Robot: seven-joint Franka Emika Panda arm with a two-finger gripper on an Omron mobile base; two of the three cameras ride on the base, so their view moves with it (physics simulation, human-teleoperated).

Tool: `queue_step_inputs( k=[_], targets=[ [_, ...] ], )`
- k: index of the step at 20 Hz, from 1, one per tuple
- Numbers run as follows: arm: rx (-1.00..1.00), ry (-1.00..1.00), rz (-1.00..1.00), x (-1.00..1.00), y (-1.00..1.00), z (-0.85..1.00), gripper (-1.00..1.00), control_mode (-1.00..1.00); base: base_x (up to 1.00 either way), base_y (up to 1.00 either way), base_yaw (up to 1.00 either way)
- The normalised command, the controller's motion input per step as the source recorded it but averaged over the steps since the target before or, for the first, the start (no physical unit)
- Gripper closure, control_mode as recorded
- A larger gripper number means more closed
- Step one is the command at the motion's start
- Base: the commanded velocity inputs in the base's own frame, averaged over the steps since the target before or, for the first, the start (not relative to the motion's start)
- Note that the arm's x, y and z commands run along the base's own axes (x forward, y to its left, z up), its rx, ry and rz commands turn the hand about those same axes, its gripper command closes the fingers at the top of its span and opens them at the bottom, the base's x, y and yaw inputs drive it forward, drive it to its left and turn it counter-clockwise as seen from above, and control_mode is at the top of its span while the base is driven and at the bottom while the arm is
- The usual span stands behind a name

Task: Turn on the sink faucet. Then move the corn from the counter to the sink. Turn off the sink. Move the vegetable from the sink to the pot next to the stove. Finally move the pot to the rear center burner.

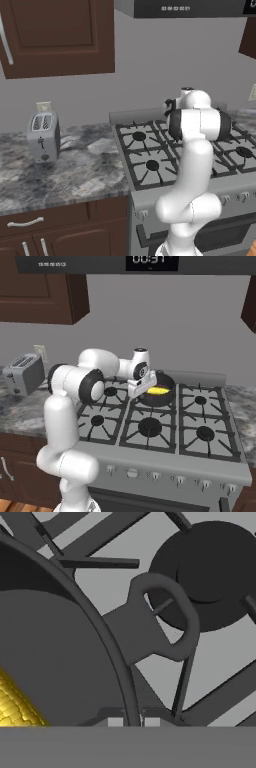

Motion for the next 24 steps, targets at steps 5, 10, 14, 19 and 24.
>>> queue_step_inputs(
  k=[5,10,14,19,24],
  targets=[
    [0.0,0.0,0.04,0.46,-0.12,-0.37,1.0,-1.0,0.0,0.0,0.0],
    [0.0,0.0,0.04,0.21,-0.09,-0.38,1.0,-1.0,0.0,0.0,0.0],
    [0.0,0.0,0.01,-0.04,0.0,-0.29,-1.0,-1.0,0.0,0.0,0.0],
    [0.01,-0.04,0.0,-0.16,-0.01,0.01,-1.0,-1.0,0.0,0.0,0.0],
    [0.0,-0.1,0.0,-0.27,0.0,0.22,-1.0,-1.0,0.0,0.0,0.0]
  ],
)
